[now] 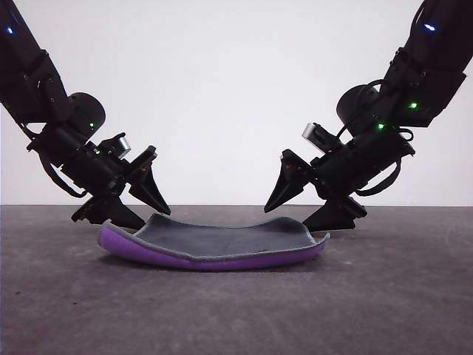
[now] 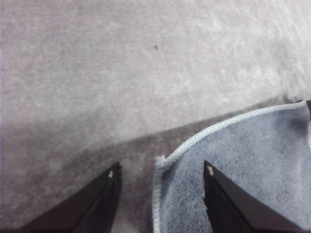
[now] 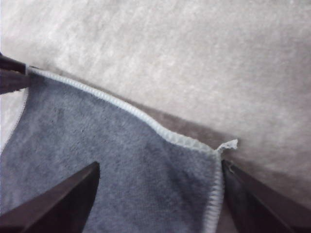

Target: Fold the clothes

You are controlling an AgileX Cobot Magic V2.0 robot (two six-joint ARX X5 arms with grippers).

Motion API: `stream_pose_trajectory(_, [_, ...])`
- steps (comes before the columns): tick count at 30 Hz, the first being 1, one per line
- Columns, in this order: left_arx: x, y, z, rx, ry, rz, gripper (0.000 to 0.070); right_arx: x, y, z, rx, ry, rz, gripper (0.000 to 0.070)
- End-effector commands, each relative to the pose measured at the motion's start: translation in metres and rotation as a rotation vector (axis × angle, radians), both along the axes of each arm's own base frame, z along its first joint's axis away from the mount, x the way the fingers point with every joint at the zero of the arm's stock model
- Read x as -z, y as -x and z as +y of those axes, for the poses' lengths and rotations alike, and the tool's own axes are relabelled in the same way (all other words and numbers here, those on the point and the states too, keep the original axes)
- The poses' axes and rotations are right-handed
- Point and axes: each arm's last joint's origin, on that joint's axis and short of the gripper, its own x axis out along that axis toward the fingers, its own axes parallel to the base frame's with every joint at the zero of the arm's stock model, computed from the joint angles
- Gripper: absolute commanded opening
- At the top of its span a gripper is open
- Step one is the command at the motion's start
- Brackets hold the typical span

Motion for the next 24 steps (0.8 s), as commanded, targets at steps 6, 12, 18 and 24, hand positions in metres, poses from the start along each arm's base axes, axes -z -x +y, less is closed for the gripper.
stream_pose_trajectory(6, [0.0067,-0.0076,-0.0028,-0.005,0.008,-0.016,0.0311,0.0015,-0.0076,0.0005,0.0,-0.01,-0.001,0.0408])
stream_pose_trajectory(12, [0.0066,-0.0077,-0.0031,-0.007,0.01,-0.016,0.0074,0.0017,-0.0079,-0.0001,0.008,0.008,-0.011,0.0118])
stream_pose_trajectory(18, [0.0064,-0.0073,-0.0035,0.006,0.025,-0.012,0.0,0.0016,-0.0081,-0.0002,-0.004,0.026,-0.032,0.0004])
stream_pose_trajectory(24, [-0.0019,-0.0031,-0.0051,0.062,0.089,0.011,0.0001,-0.0032,-0.0084,-0.0016,-0.047,0.004,0.011,0.0005])
